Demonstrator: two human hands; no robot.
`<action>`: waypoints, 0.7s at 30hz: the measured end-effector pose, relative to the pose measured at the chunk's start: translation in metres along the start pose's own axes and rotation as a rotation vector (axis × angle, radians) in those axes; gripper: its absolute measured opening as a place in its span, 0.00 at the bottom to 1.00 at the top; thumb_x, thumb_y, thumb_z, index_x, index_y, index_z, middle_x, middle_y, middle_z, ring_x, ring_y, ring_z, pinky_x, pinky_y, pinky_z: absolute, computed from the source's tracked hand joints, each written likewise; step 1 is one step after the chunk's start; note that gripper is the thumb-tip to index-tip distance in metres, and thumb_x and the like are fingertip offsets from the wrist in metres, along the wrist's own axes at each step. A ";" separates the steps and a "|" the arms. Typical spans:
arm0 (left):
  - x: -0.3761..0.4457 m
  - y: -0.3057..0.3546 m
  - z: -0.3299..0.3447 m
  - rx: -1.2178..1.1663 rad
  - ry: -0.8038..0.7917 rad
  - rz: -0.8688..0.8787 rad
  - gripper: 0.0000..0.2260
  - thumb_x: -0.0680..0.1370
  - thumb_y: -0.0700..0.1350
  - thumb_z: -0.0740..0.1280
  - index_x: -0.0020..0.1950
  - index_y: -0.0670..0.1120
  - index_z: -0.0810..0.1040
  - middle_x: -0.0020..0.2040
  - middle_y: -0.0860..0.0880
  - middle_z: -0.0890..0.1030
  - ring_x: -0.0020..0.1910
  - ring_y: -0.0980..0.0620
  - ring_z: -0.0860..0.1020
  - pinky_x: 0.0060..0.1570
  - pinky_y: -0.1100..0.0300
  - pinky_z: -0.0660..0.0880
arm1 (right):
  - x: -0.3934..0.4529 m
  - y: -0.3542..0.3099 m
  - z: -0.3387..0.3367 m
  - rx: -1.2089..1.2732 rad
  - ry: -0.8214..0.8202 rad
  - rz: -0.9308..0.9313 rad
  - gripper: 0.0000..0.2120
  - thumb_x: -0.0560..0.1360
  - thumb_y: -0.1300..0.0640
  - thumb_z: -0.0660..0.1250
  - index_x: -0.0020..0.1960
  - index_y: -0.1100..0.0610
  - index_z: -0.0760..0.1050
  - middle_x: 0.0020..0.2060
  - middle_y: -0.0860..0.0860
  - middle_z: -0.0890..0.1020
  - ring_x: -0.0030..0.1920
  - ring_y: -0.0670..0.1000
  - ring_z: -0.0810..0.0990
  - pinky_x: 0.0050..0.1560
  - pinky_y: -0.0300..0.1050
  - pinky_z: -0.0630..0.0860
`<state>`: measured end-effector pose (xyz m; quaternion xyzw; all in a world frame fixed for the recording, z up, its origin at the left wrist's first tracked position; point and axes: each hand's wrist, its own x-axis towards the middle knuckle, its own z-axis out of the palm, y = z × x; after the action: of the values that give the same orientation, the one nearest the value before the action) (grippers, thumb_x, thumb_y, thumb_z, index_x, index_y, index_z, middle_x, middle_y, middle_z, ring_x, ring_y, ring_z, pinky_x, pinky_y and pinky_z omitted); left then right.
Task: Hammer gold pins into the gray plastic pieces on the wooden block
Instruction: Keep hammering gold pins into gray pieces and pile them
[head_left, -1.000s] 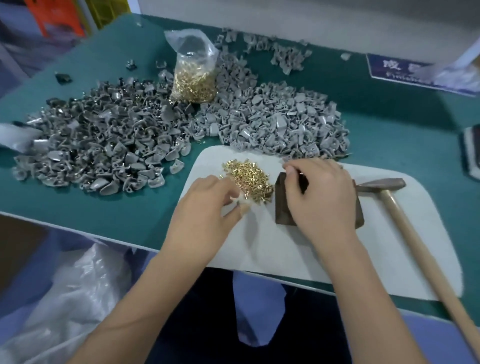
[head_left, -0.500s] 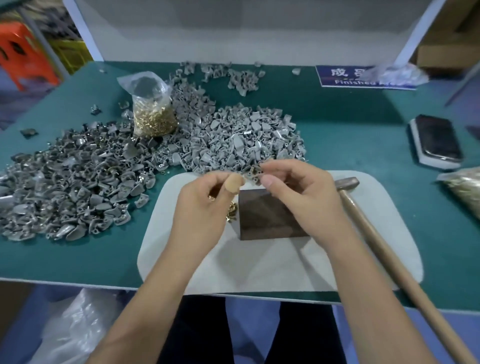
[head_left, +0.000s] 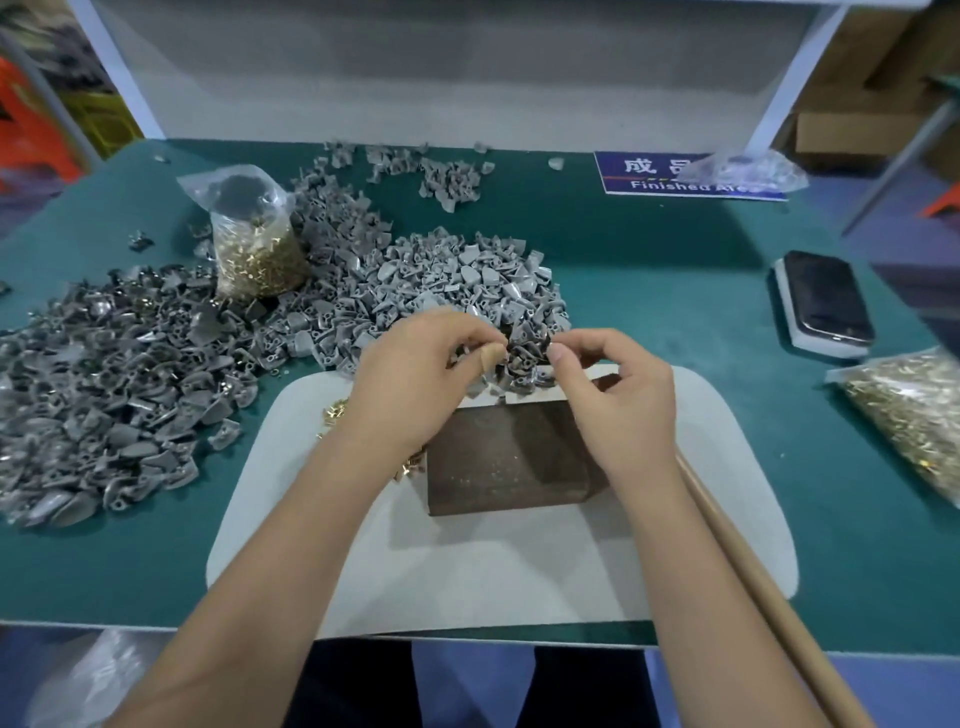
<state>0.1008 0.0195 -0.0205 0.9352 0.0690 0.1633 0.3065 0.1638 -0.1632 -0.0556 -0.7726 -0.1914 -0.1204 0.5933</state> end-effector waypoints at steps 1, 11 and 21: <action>0.004 -0.003 -0.001 0.109 -0.070 0.074 0.04 0.79 0.55 0.69 0.52 0.61 0.83 0.48 0.62 0.81 0.45 0.62 0.76 0.42 0.58 0.72 | 0.000 0.003 0.000 -0.030 0.008 0.007 0.07 0.76 0.56 0.73 0.46 0.43 0.83 0.40 0.38 0.84 0.45 0.47 0.82 0.47 0.43 0.77; 0.043 -0.008 0.005 0.382 -0.555 0.330 0.13 0.78 0.49 0.72 0.58 0.66 0.81 0.45 0.71 0.75 0.45 0.69 0.73 0.42 0.64 0.70 | -0.005 0.013 0.001 -0.118 0.033 0.015 0.04 0.76 0.60 0.72 0.47 0.52 0.84 0.40 0.42 0.85 0.42 0.45 0.81 0.45 0.36 0.73; -0.028 -0.003 0.014 -0.138 -0.055 0.065 0.03 0.80 0.52 0.65 0.53 0.60 0.76 0.48 0.63 0.78 0.50 0.62 0.75 0.48 0.59 0.72 | -0.011 0.002 0.000 -0.103 -0.093 -0.116 0.02 0.76 0.56 0.73 0.45 0.49 0.83 0.41 0.40 0.84 0.47 0.47 0.80 0.47 0.37 0.71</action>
<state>0.0795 0.0079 -0.0396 0.9177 0.0188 0.1519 0.3665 0.1545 -0.1656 -0.0622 -0.7943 -0.2568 -0.1283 0.5353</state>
